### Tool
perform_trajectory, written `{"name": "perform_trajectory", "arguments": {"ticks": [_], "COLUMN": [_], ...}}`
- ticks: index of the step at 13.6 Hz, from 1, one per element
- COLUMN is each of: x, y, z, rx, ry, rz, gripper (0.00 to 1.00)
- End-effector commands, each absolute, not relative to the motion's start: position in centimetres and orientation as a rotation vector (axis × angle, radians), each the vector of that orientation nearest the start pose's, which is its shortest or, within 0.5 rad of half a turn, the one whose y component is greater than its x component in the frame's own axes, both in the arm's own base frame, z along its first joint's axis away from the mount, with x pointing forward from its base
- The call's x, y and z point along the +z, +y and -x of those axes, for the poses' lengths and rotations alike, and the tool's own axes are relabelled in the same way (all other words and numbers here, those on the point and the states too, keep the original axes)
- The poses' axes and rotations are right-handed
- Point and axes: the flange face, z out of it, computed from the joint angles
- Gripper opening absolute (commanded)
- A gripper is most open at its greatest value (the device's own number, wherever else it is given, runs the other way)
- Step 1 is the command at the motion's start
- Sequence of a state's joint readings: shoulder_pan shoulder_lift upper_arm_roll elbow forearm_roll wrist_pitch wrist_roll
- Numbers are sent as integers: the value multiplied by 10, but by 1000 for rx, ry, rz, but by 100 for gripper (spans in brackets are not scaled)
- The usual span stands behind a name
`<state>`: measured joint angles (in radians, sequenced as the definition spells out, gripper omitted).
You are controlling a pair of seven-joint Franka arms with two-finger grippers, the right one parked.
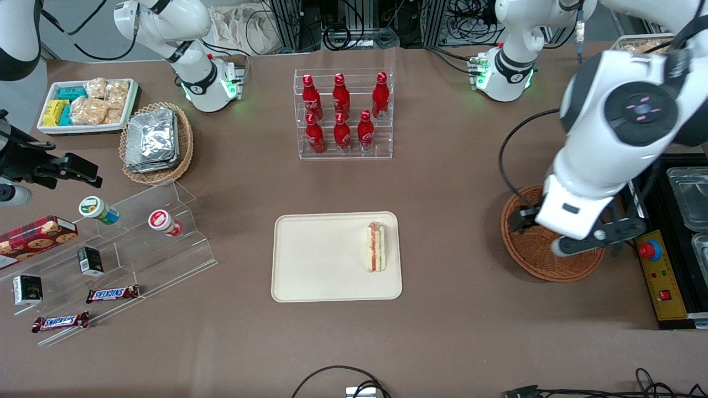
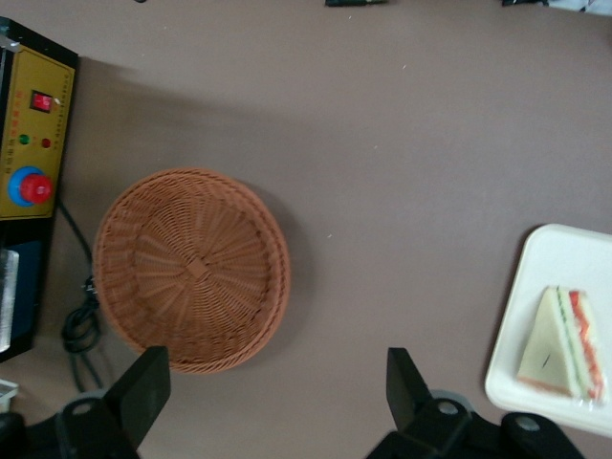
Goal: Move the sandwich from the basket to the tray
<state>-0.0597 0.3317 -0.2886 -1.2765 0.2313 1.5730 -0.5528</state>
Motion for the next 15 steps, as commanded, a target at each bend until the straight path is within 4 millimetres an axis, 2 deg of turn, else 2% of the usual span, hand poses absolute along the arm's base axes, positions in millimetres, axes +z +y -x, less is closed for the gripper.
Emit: {"name": "perform_trajectory", "arguments": {"ticks": [1, 2, 3, 5, 6, 9, 12, 14, 15], "x": [591, 596, 597, 605, 609, 624, 640, 652, 654], "y": [-152, -150, -134, -118, -103, -67, -48, -23, -18], "z": [-611, -609, -609, -604, -601, -584, -560, -547, -540], "rx": [-29, -32, -4, 21, 27, 19, -24, -36, -30], "ry": [-263, -255, -280, -165, -153, -121, 48, 113, 155], "rz": [3002, 3006, 3007, 3023, 3033, 3068, 3058, 3093, 3091], "gripper": [100, 100, 100, 100, 100, 100, 100, 100, 100]}}
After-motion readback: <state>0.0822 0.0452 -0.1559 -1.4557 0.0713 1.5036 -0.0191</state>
